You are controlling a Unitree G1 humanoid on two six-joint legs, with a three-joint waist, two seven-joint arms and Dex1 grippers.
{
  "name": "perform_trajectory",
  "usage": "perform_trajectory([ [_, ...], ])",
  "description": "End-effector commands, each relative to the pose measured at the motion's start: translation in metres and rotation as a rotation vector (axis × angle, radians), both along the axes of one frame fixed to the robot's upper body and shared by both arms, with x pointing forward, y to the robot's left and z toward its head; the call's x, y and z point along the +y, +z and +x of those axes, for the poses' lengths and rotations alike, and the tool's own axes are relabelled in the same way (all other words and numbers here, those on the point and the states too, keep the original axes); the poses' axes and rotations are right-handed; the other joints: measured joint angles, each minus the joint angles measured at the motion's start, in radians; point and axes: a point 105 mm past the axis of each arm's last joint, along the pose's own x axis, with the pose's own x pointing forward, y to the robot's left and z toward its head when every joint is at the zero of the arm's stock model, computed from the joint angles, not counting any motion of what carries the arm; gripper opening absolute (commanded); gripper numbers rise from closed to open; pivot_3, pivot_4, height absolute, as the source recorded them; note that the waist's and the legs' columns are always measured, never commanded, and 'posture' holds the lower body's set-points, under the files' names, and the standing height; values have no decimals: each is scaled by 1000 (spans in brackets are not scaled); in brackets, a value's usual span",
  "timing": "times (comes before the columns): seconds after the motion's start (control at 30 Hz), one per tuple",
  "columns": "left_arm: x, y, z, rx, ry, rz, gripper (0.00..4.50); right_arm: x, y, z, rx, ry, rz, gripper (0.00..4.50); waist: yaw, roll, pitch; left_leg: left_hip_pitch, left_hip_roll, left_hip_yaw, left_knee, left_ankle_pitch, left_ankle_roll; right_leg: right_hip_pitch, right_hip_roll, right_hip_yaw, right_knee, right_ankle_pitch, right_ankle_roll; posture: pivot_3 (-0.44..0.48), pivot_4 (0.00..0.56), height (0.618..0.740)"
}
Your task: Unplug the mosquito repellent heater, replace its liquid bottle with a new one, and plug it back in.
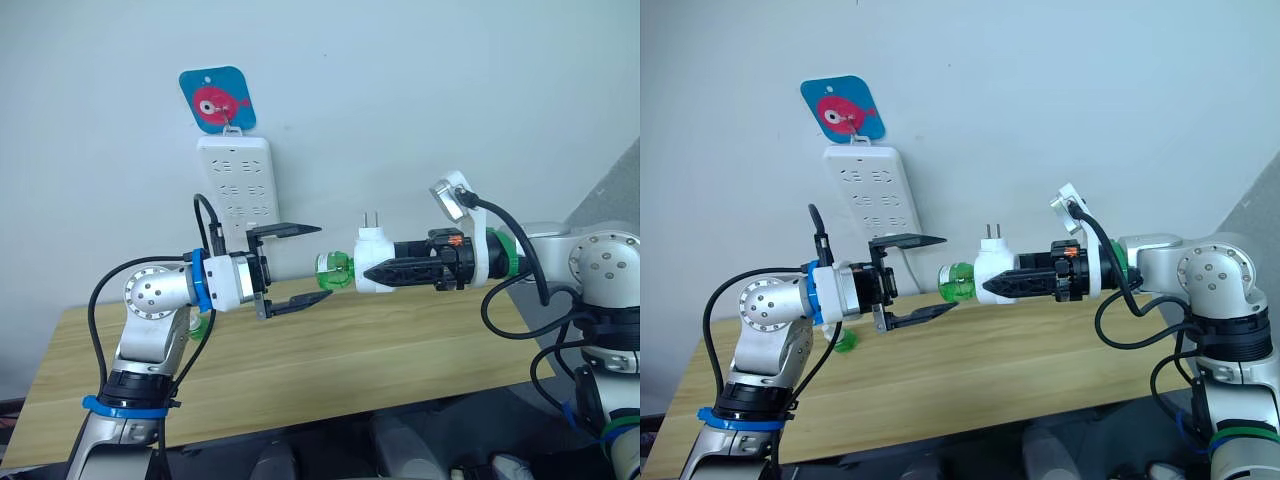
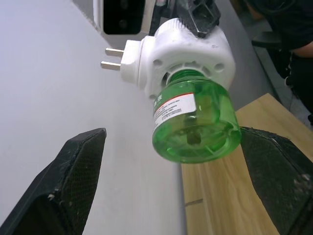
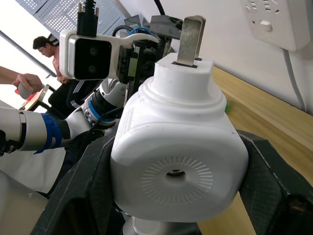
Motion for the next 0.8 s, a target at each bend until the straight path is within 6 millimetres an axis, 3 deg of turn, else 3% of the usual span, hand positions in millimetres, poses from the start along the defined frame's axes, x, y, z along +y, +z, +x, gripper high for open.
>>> perform_trajectory([
  [0.03,-6,7,-4,-43,-24,-24,4500,1,18,-5,-64,23,43,3029,0,0,0,0,0,0,0,0,0,0,0,0,0,0,0,-183,101,736],
  [0.27,-12,8,-5,-39,-52,-28,4500,1,18,-6,-66,22,42,3029,0,0,0,0,0,0,0,0,0,0,0,0,0,0,0,-184,99,736],
  [0.5,-18,9,-7,-35,-67,-37,2327,2,19,-6,-68,25,42,3029,-1,0,0,0,0,0,0,0,0,0,0,0,0,0,0,-182,97,736],
  [0.8,-19,8,-11,23,-91,-22,2276,2,19,-6,-68,26,39,3029,-1,0,0,0,0,0,0,0,0,0,0,0,0,0,0,-182,98,736],
])
